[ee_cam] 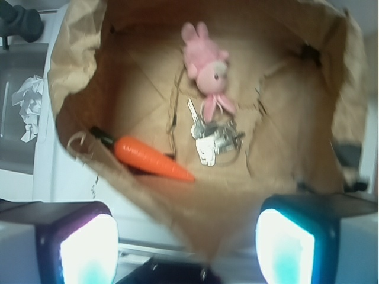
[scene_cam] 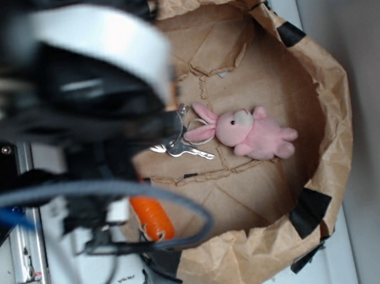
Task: Grab the silver keys.
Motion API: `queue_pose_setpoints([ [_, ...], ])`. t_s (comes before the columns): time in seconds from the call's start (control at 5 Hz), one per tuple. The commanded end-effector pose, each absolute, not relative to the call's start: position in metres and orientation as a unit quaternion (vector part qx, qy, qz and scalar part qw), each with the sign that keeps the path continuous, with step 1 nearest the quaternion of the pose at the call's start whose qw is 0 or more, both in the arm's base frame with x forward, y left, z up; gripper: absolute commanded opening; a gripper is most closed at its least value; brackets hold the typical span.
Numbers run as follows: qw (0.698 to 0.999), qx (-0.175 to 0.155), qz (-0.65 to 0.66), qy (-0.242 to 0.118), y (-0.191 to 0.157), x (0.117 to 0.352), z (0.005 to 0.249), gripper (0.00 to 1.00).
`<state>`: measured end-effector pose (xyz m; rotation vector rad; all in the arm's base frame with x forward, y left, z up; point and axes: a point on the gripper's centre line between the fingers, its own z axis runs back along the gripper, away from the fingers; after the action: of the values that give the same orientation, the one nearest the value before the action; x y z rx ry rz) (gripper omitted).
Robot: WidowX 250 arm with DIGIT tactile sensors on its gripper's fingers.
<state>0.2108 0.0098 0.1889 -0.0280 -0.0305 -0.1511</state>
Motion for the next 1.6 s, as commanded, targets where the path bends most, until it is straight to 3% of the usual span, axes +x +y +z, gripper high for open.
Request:
queue_pose_setpoints([
  [0.0,0.982,-0.005,-0.187,-0.043,0.015,0.238,0.174,1.0],
  [0.2,0.968,0.0,-0.245,-0.048,0.019,0.244,0.155,1.0],
  [0.6,0.958,0.044,-0.282,-0.039,0.038,0.262,0.124,1.0],
  [0.8,0.961,0.041,-0.273,-0.031,0.05,0.272,0.115,1.0],
  [1.4,0.96,0.054,-0.274,-0.015,0.054,0.276,0.108,1.0],
])
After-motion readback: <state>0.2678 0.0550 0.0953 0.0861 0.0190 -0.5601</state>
